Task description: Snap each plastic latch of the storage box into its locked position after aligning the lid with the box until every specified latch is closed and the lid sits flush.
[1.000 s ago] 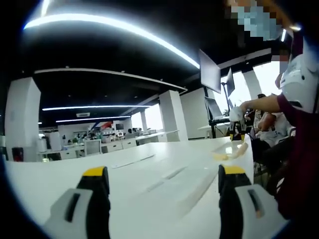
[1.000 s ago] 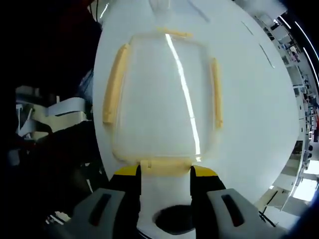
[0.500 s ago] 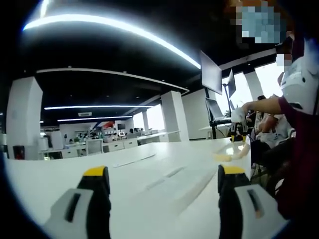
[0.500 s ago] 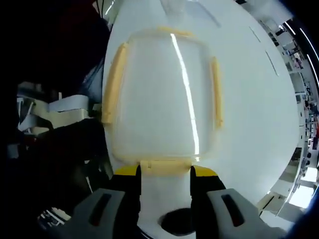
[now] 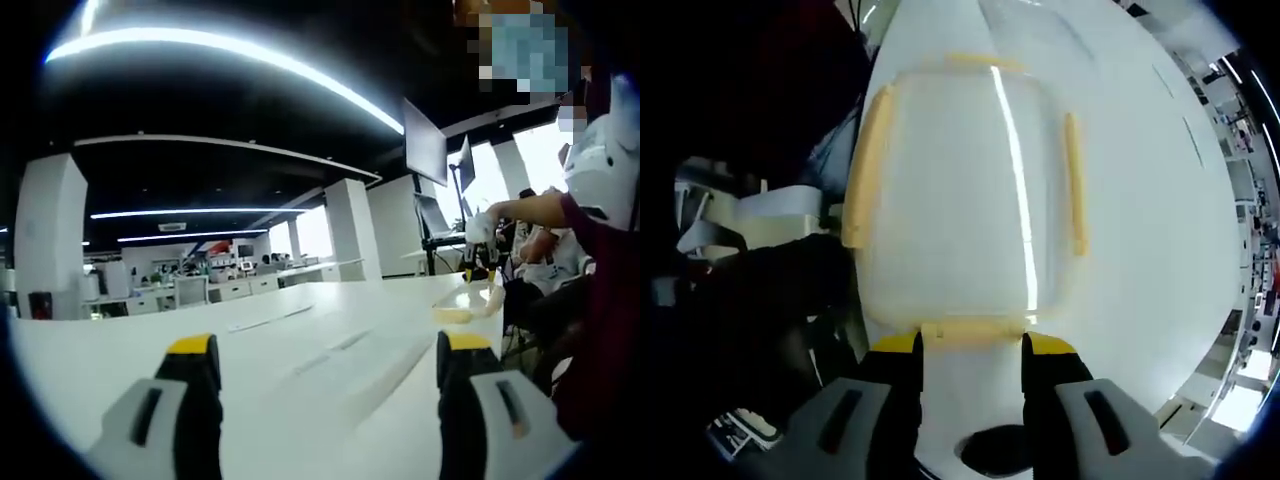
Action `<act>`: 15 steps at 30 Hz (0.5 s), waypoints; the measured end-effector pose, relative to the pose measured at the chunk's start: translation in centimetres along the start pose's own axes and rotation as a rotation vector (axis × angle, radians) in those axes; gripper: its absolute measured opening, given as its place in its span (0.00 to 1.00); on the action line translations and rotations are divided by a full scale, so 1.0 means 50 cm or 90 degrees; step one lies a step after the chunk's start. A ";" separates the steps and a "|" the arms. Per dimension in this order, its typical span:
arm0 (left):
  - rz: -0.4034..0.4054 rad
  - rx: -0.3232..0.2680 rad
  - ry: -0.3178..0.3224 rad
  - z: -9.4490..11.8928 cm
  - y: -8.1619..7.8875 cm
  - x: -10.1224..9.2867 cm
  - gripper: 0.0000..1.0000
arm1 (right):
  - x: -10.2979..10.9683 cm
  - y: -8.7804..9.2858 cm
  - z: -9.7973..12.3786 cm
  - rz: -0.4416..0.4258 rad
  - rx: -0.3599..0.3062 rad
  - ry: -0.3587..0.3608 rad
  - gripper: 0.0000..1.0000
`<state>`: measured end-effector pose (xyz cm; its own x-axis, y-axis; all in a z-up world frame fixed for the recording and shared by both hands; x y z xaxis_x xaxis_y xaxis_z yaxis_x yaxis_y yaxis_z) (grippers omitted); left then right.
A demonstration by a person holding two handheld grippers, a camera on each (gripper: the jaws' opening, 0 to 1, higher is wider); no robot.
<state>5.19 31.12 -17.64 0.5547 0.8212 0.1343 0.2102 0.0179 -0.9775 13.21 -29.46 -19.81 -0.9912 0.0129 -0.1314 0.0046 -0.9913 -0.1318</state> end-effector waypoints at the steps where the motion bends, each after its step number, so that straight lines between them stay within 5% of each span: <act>1: 0.000 0.001 0.000 0.000 0.000 0.000 0.89 | 0.000 0.000 0.000 0.001 -0.001 0.000 0.37; 15: 0.008 0.008 -0.001 -0.004 0.014 -0.005 0.89 | 0.006 -0.010 0.000 0.034 0.005 -0.004 0.37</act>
<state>5.35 30.82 -18.31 0.5563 0.8220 0.1218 0.1930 0.0148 -0.9811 12.91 -28.95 -19.80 -0.9905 -0.0412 -0.1315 0.0567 -0.9915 -0.1168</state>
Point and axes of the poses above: the point that each gripper's makers call its tool centre point, and the gripper's own axes: z roughly backward along the fingers, x roughly to its left, y roughly out of its underside, the point moved 10 cm from there along z, roughly backward along the fingers, and after that the axes turned 4 degrees about -x, right-handed, at the moved point
